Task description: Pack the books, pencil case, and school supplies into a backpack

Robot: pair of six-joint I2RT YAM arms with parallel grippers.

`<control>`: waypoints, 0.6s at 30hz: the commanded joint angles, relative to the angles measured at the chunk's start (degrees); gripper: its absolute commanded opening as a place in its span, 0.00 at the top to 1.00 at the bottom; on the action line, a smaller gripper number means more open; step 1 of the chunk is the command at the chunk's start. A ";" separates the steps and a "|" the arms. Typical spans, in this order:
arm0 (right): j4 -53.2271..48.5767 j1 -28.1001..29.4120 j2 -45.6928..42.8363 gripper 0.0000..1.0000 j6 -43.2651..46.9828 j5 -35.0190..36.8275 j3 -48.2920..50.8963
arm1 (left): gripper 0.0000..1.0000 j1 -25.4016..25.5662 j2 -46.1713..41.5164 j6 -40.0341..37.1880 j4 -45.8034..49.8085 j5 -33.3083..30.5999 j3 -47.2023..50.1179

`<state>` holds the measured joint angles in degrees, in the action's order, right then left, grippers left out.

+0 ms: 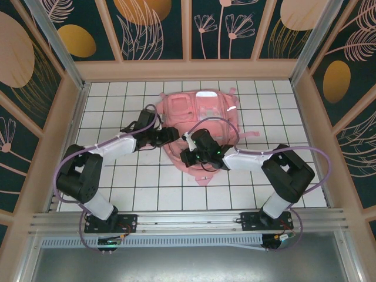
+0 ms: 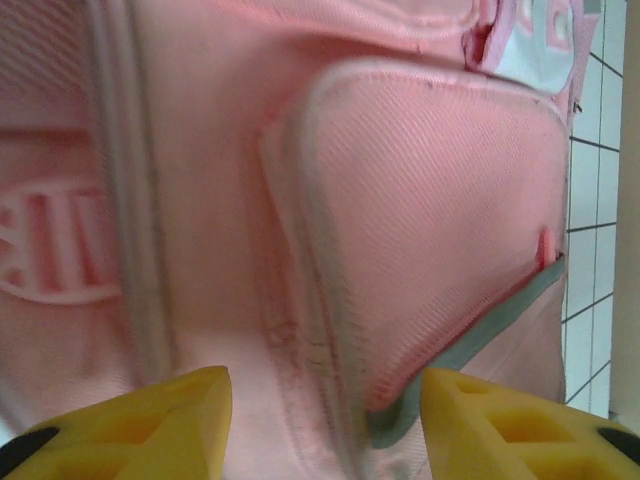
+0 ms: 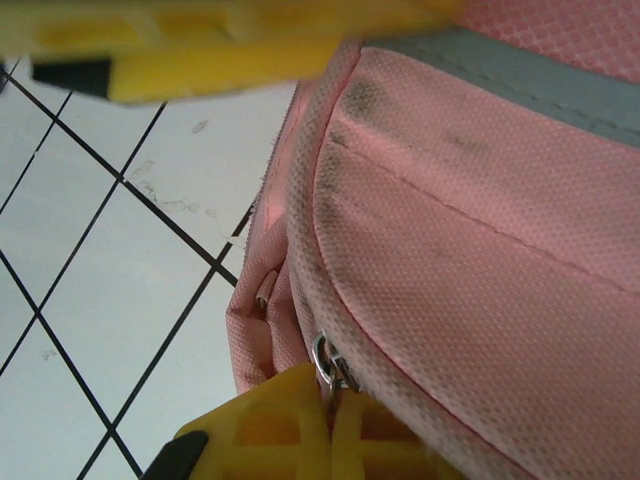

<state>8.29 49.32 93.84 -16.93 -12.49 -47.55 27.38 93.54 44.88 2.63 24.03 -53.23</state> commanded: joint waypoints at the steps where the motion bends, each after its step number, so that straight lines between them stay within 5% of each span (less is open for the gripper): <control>1: 2.35 1.79 1.03 1.00 1.11 -1.84 -2.06 | 0.52 2.46 2.65 5.53 -2.83 0.60 -0.37; 3: 1.71 2.04 1.21 1.00 0.82 -1.62 -2.33 | 0.58 2.91 3.95 6.53 -3.15 -0.13 -0.81; 6: -1.34 2.61 0.74 1.00 1.15 1.00 -2.85 | 0.87 2.85 4.22 4.50 -0.57 -6.61 -1.15; 8: -4.92 2.67 0.17 1.00 0.55 4.52 -3.01 | 0.97 2.26 3.62 1.20 2.86 -11.71 -2.11; 11: -9.06 2.76 -1.97 1.00 -0.74 9.55 -1.52 | 1.00 -0.52 1.51 -2.74 7.68 -17.11 -2.16; 18: -18.81 1.47 -6.59 1.00 -5.50 25.09 1.24 | 1.00 -5.92 -2.35 -19.26 9.94 -18.30 -2.18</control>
<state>-1.08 51.59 89.76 -19.64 3.42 -48.42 24.64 92.66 35.99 8.25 16.08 -54.33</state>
